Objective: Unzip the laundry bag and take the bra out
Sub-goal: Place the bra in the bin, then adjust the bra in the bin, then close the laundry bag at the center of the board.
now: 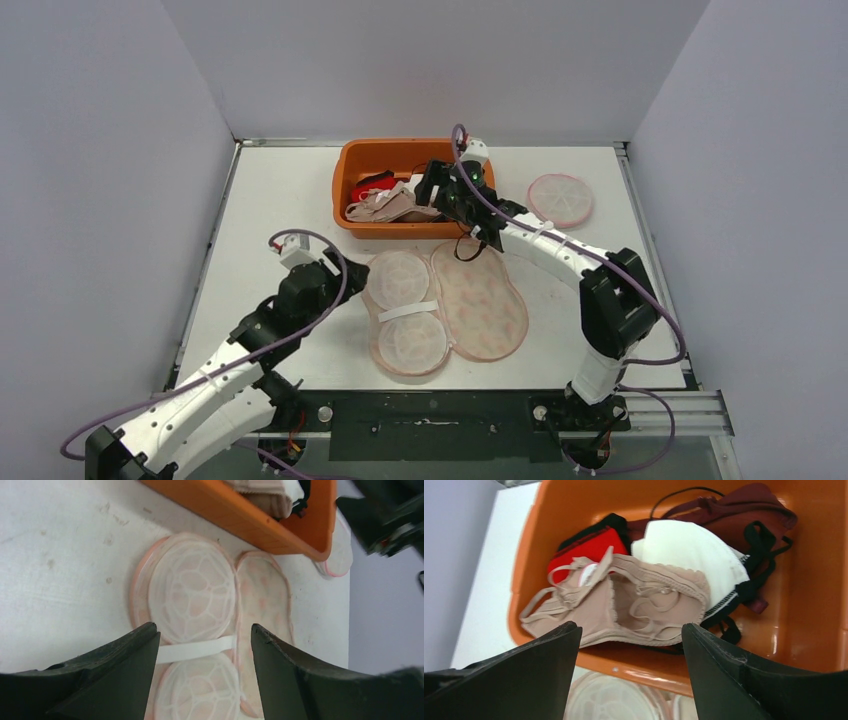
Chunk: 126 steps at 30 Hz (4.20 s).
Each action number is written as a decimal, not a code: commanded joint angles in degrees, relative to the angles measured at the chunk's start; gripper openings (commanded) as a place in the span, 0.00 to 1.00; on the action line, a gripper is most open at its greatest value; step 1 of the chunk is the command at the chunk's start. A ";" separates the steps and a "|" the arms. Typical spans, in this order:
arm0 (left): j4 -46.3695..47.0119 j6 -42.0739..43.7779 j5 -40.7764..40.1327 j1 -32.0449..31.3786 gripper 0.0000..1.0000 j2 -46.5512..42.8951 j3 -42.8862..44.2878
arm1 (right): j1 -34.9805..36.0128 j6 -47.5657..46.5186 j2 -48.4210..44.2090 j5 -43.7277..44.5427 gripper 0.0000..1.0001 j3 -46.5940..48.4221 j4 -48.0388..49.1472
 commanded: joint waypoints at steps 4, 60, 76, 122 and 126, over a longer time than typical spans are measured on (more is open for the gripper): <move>12.49 9.52 0.16 4.07 0.64 15.63 14.52 | -2.56 -1.23 5.19 -0.75 0.73 3.41 -2.66; 22.57 5.80 10.00 17.18 0.23 49.52 23.42 | -3.35 -6.22 11.87 2.43 0.05 8.68 -1.66; 23.61 5.11 9.61 17.43 0.19 53.54 25.21 | -5.07 -10.77 -0.59 11.51 0.05 -7.68 19.58; 6.15 -4.78 -0.64 -10.80 0.64 -0.87 -11.36 | -4.55 10.70 -45.34 20.29 0.74 -54.39 -10.44; 6.63 -4.65 -0.65 -11.07 0.64 0.58 -11.06 | -4.82 10.49 -39.34 18.74 0.70 -54.49 -8.08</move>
